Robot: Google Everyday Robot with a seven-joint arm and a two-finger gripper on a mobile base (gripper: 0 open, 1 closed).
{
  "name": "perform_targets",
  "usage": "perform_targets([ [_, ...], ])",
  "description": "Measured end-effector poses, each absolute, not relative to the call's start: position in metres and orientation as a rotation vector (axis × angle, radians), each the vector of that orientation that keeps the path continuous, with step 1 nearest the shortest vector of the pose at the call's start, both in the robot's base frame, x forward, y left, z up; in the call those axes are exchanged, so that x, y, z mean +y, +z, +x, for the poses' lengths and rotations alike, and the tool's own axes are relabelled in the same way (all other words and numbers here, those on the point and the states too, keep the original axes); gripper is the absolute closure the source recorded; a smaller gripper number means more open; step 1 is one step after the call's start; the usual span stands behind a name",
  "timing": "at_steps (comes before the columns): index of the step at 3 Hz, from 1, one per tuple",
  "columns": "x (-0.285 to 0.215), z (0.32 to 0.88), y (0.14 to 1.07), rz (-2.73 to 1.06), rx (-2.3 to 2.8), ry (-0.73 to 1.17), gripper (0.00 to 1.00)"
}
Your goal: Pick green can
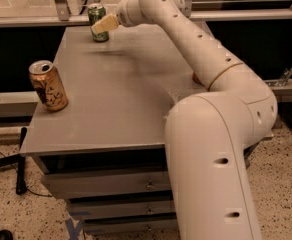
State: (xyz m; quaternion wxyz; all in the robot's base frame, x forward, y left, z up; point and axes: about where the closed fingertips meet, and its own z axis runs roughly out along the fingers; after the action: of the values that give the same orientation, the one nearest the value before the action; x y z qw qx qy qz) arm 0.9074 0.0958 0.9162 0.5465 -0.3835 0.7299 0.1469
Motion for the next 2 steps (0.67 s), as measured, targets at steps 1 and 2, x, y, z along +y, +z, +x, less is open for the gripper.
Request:
perform_targets([
  [1, 0.117, 0.915, 0.919, -0.913, 1.704, 0.381, 0.0],
  [2, 0.138, 0.918, 0.922, -0.929, 1.681, 0.409, 0.0],
])
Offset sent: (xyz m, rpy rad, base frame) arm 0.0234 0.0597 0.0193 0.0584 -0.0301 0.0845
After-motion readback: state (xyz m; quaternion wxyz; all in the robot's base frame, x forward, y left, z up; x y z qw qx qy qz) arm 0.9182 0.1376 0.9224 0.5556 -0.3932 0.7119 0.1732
